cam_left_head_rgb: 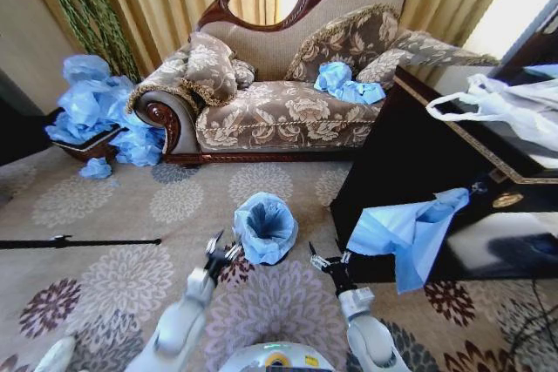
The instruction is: Place a garbage bag over the trash bin.
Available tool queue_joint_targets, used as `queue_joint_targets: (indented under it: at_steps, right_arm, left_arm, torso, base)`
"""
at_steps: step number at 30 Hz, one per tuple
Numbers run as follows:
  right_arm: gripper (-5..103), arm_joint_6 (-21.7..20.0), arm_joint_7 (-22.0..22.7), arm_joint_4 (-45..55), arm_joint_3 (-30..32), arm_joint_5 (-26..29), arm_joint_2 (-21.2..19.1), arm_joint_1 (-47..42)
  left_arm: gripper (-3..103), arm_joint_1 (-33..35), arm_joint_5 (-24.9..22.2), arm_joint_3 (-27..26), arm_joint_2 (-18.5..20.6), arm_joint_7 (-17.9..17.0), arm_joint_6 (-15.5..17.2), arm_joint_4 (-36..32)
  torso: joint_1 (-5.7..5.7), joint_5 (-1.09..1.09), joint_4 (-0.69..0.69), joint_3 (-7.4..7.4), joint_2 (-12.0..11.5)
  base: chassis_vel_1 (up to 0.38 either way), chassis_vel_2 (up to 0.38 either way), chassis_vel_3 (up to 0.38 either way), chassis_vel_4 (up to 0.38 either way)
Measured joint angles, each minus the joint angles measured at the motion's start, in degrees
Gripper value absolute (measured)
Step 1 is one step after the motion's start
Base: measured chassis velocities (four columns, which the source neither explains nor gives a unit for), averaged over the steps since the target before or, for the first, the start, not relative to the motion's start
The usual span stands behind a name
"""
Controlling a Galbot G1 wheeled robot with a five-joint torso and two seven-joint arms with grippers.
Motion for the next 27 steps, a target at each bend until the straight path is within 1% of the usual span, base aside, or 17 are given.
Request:
queue_joint_targets:
  at_steps: [1,4,7,8,10,11,14,16,17,19,20,21,22,23,25,26,27]
  right_arm:
    - [100,0.6,0.2,1.9,0.2,0.7,-0.3,-2.7]
    - [100,1.6,0.0,3.3,0.5,1.5,-1.3,-5.6]
    - [100,2.3,0.0,4.1,0.6,2.7,-3.3,-7.8]
    - [100,2.6,0.3,4.2,0.5,2.9,-4.1,-8.0]
    - [100,3.1,1.2,4.4,-0.3,3.2,-5.7,-8.2]
    - [100,3.1,1.2,4.4,-0.3,3.2,-5.7,-8.2]
    - [100,2.8,1.0,3.4,-1.2,2.0,-5.5,-7.0]
    - [100,2.6,0.8,3.2,-1.3,1.9,-5.3,-6.8]
    - [100,1.8,-0.1,2.0,-1.6,1.4,-4.4,-5.5]
    - [100,1.4,-0.5,1.4,-1.9,1.2,-4.2,-4.7]
    - [100,0.0,-2.1,0.1,-2.4,0.8,-3.6,-2.3]
    - [100,-0.5,-3.2,-0.7,-2.3,0.5,-2.9,-1.5]
    - [100,-0.8,-3.7,-1.5,-2.3,0.3,-2.4,-1.0]
    - [100,-0.8,-3.7,-1.5,-2.3,0.3,-2.4,-1.0]
    - [100,-0.8,-3.9,-3.0,-2.6,-0.1,-2.2,-0.5]
    - [100,-0.8,-3.9,-3.0,-2.6,-0.1,-2.2,-0.5]
    - [100,-0.8,-4.1,-3.5,-2.6,-0.3,-2.2,-0.4]
  left_arm:
    - [92,2.3,1.6,-1.1,-1.8,-1.5,-1.0,-0.3]
    - [96,4.3,2.0,-2.0,-3.1,-2.2,-1.9,-1.4]
    - [100,5.7,-1.5,-2.0,-3.4,-1.6,-2.4,-3.6]
    - [100,5.6,-3.1,-1.7,-3.2,-1.3,-2.0,-4.2]
    - [100,3.1,-9.4,-0.4,-1.3,-0.8,2.9,-6.2]
    - [100,3.1,-9.4,-0.4,-1.3,-0.8,2.9,-6.2]
    - [100,-7.2,-24.4,2.2,4.8,-2.5,14.2,-7.2]
    - [100,-8.3,-25.3,2.4,5.5,-2.5,14.8,-7.0]
    - [100,-13.6,-29.9,3.2,9.7,-2.5,17.0,-5.6]
    - [100,-15.4,-31.4,3.0,11.6,-1.7,17.5,-4.6]
    - [100,-18.2,-33.3,2.7,14.7,0.6,17.6,-2.5]
    - [100,-20.8,-34.8,3.1,16.9,2.7,17.8,-0.7]
    - [100,-24.3,-36.5,4.1,18.9,5.0,17.9,2.2]
    - [100,-24.3,-36.5,4.1,18.9,5.0,17.9,2.2]
    - [100,-32.9,-41.0,6.4,21.3,7.8,20.1,8.4]
    - [100,-32.9,-41.0,6.4,21.3,7.8,20.1,8.4]
    - [100,-37.1,-44.0,7.6,21.9,8.5,22.4,10.9]
  torso:
    - [0.00,0.00,-0.03,0.00,0.0]
    - [0.00,0.00,-0.02,0.00,0.0]
    - [0.00,0.02,-0.02,0.00,0.0]
    - [0.00,0.02,-0.01,0.00,0.0]
    - [0.01,0.00,0.00,0.01,0.0]
    - [0.01,0.00,0.00,0.01,0.0]
    - [0.01,-0.01,0.01,0.02,0.0]
    - [0.01,0.00,-0.02,0.02,0.0]
    - [0.02,-0.03,-0.09,0.02,0.0]
    - [0.02,-0.03,-0.09,0.03,0.0]
    - [0.02,0.02,0.06,0.03,0.0]
    - [0.02,0.02,0.07,0.02,0.0]
    - [0.02,-0.01,0.02,0.02,0.0]
    - [0.02,-0.01,0.02,0.02,0.0]
    - [0.02,-0.05,0.01,0.03,0.0]
    - [0.02,-0.05,0.01,0.03,0.0]
    - [0.03,-0.02,-0.07,0.03,0.0]
  base:
    - [0.000,0.000,0.000,0.000]
    - [0.000,0.000,0.000,0.000]
    - [0.000,0.000,0.000,0.000]
    - [0.000,0.000,0.000,0.000]
    - [0.000,0.000,0.000,0.000]
    - [0.000,0.000,0.000,0.000]
    - [0.000,0.000,0.000,0.000]
    - [0.000,0.000,0.000,0.000]
    - [0.000,0.000,0.000,0.000]
    - [0.000,0.000,0.000,0.000]
    - [0.000,0.000,0.000,0.000]
    - [0.000,0.000,0.000,0.000]
    - [0.000,0.000,0.000,0.000]
    - [0.000,0.000,0.000,0.000]
    - [0.000,0.000,0.000,0.000]
    - [0.000,0.000,0.000,0.000]
    - [0.000,0.000,0.000,0.000]
